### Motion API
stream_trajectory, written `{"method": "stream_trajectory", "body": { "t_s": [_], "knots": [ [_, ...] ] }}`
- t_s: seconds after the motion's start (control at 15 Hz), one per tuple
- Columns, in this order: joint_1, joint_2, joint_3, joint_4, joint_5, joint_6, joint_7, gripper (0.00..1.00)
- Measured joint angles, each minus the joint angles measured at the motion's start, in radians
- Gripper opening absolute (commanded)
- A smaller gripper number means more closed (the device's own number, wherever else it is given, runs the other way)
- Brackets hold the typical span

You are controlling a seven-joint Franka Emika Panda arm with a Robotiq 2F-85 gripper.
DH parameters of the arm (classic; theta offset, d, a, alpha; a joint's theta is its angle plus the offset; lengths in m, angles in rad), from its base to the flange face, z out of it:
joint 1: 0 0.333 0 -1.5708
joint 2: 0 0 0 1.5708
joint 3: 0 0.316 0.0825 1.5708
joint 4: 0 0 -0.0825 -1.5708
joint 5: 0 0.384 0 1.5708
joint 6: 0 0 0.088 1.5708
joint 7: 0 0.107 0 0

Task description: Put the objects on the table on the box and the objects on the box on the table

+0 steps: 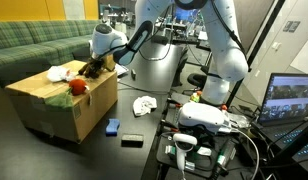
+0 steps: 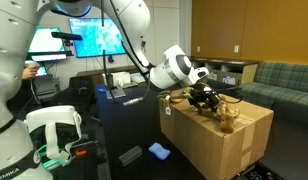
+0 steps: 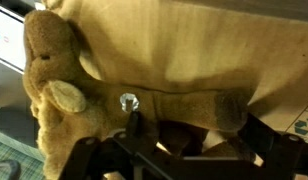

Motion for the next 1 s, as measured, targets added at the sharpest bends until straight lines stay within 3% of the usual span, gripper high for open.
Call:
{"method": "stream_trajectory", "body": {
  "t_s": [0.07,0.2,0.8,1.0],
  "knots": [
    [0.000,0.002,-0.001,0.006,0.000,-0.010,0.001,0.77],
    [0.000,0.002,0.002,0.010,0.014,-0.037,0.001,0.70],
    [0.040,-0.018,-0.003,0.020,0.303,-0.241,-0.111,0.01],
    [0.055,-0.035,-0.009,0.019,0.361,-0.307,-0.112,0.04]
  ]
}}
